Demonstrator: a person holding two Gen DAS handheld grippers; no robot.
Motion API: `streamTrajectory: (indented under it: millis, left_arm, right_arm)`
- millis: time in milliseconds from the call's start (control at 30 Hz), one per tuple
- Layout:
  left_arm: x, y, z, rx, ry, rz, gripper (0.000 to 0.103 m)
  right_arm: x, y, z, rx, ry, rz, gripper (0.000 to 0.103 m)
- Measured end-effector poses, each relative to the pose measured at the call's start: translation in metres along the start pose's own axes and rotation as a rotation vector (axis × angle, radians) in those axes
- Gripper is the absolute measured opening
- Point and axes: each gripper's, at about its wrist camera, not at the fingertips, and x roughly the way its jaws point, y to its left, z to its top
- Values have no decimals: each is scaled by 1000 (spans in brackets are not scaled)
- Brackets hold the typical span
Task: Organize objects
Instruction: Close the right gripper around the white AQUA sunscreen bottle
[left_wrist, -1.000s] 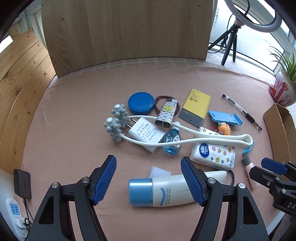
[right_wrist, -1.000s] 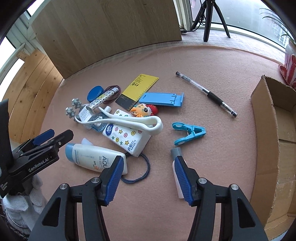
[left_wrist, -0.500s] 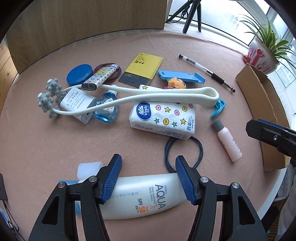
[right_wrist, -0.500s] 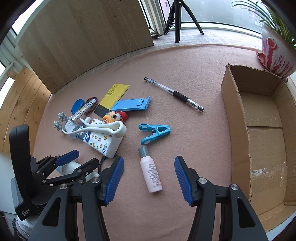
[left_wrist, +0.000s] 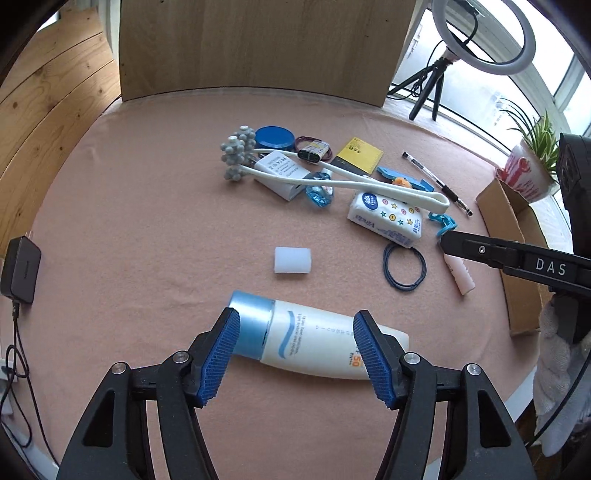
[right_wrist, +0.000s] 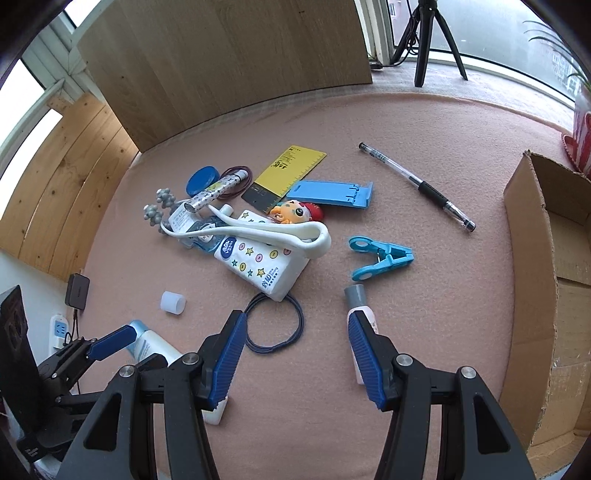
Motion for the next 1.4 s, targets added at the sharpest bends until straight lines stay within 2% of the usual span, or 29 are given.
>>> streamTrajectory:
  millis: [100, 233, 467, 567, 800, 967, 1100, 1233, 1400]
  left_arm:
    - [3, 19, -15, -43, 34, 22, 68]
    - [11, 32, -32, -130, 57, -13, 67]
    - [17, 24, -47, -213, 45, -92, 67]
    - [20, 18, -47, -216, 29, -98, 67]
    - [24, 10, -44, -188, 3, -74, 67]
    - [25, 16, -44, -221, -10, -90, 66]
    - [22, 21, -44, -233, -20, -80, 66]
    - [20, 14, -48, -217, -28, -46, 67]
    - [23, 8, -55, -211, -20, -102, 70]
  right_arm:
    - [8, 19, 3, -71, 20, 25, 53]
    - [20, 49, 4, -181, 49, 52, 53]
    - [50, 90, -2, -323, 155, 137, 54]
    - [61, 98, -7, -355, 206, 171, 54]
    - [74, 98, -9, -319, 282, 248, 54]
    - [78, 98, -10, -325, 340, 310, 53]
    - [77, 101, -16, -343, 375, 332, 48]
    - [78, 94, -17, -297, 398, 354, 43]
    - [76, 92, -27, -317, 432, 349, 43]
